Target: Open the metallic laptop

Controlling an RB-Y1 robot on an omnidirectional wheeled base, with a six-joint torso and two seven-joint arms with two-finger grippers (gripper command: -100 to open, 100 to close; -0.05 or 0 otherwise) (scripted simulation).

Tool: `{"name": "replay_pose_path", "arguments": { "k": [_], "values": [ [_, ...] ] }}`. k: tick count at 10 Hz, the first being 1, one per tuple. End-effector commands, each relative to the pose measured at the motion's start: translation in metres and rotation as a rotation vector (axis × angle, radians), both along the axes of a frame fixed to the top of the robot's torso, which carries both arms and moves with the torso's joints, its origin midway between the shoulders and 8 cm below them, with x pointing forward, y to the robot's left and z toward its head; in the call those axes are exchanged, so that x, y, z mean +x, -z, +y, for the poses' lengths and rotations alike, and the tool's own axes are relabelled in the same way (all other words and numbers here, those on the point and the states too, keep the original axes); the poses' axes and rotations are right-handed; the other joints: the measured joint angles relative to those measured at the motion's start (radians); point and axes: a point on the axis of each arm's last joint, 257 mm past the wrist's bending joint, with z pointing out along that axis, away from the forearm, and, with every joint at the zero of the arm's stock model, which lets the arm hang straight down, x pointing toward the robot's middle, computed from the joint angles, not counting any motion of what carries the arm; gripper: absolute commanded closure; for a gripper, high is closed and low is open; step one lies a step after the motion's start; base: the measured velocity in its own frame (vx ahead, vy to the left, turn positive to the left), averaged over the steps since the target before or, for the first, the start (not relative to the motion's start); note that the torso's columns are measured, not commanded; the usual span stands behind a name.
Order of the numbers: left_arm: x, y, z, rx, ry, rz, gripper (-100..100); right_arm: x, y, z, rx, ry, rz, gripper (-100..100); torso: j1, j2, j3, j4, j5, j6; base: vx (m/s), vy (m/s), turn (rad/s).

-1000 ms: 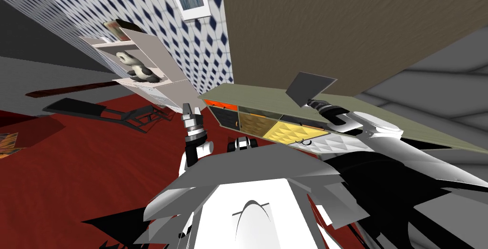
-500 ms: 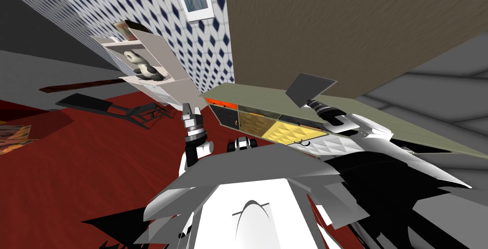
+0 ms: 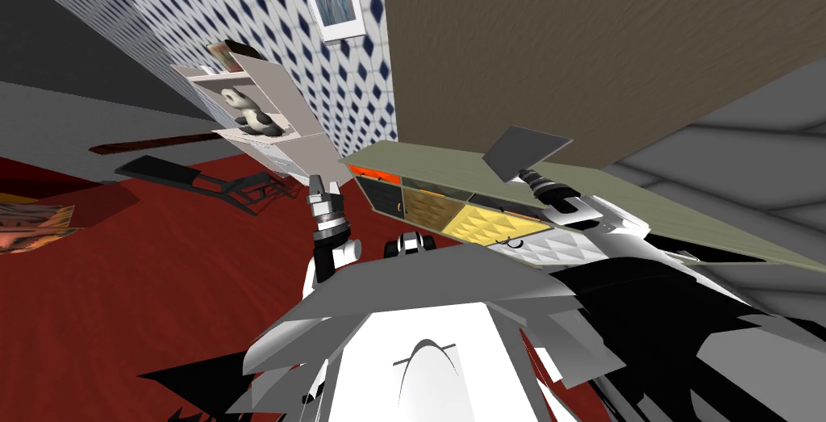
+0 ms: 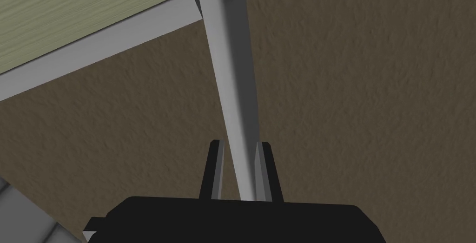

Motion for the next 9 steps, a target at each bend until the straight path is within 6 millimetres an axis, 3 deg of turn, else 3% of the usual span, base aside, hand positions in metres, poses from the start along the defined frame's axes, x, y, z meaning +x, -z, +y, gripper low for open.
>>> {"name": "replay_pose_path", "arguments": {
  "k": [1,7,8,9],
  "values": [
    [0.0,0.0,0.0,0.0,0.0,0.0,0,-0.003,0.021,-0.002,0.12,0.021,-0.039,100,0.0,0.001,0.001,-0.001,-0.002,0.0,-0.047,-0.051,0.047],
    [0.0,0.0,0.0,0.0,0.0,0.0,0,-0.002,0.055,0.0,0.351,0.052,-0.134,100,-0.003,-0.002,0.0,-0.004,-0.006,0.0,-0.037,-0.036,0.033],
    [0.0,0.0,0.0,0.0,0.0,0.0,0,0.001,0.038,0.001,0.311,0.035,-0.146,100,-0.003,-0.001,0.0,-0.004,-0.007,0.001,-0.017,-0.007,0.008],
    [0.0,0.0,0.0,0.0,0.0,0.0,0,0.003,0.02,0.0,0.307,0.028,-0.155,-100,-0.001,-0.002,-0.001,-0.002,-0.002,0.0,-0.002,0.02,-0.026]
  ]
}}
